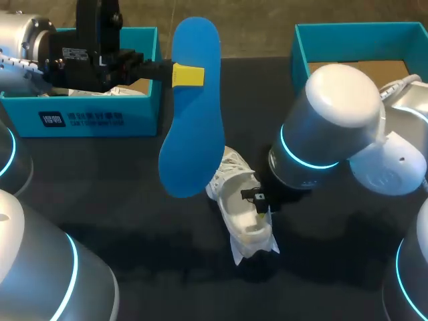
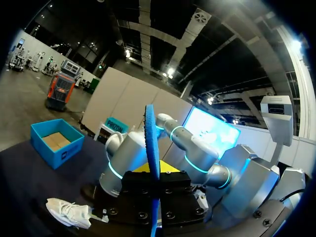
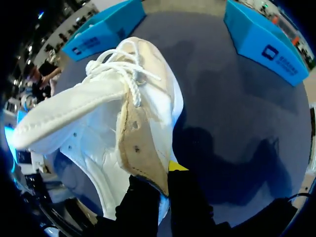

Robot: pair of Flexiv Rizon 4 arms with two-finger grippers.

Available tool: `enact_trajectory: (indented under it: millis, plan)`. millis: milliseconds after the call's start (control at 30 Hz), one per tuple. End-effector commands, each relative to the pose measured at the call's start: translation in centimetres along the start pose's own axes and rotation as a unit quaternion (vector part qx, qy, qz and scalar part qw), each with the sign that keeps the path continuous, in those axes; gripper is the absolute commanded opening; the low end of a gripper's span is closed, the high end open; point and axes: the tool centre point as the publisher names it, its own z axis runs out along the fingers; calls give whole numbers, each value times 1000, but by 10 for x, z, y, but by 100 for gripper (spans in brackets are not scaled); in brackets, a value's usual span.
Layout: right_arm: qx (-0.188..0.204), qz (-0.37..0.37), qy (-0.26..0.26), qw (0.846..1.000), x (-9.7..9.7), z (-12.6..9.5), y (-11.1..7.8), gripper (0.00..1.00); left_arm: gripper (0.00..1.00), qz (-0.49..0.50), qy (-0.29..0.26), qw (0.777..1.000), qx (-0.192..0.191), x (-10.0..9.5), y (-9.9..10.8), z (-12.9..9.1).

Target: Take the shoe out of the shoebox, open the shoe tongue, remove and reinsert the insole, then place the shoe into the shoebox

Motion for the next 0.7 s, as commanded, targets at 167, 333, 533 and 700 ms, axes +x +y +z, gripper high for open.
enact_trajectory:
  millis: [167,333,533,700]
  plan:
    - [-1,75,8,997,4,6,-8,0,0,-1,0,1000,-1,0,0,1]
    - [4,81,4,997,7,10,-10,0,0,-1,0,1000,-1,0,0,1]
    - [8,59,6,998,6,16,-10,0,0,-1,0,1000,-1,0,0,1]
    - [14,56,13,998,5,26,-8,0,0,-1,0,1000,-1,0,0,1]
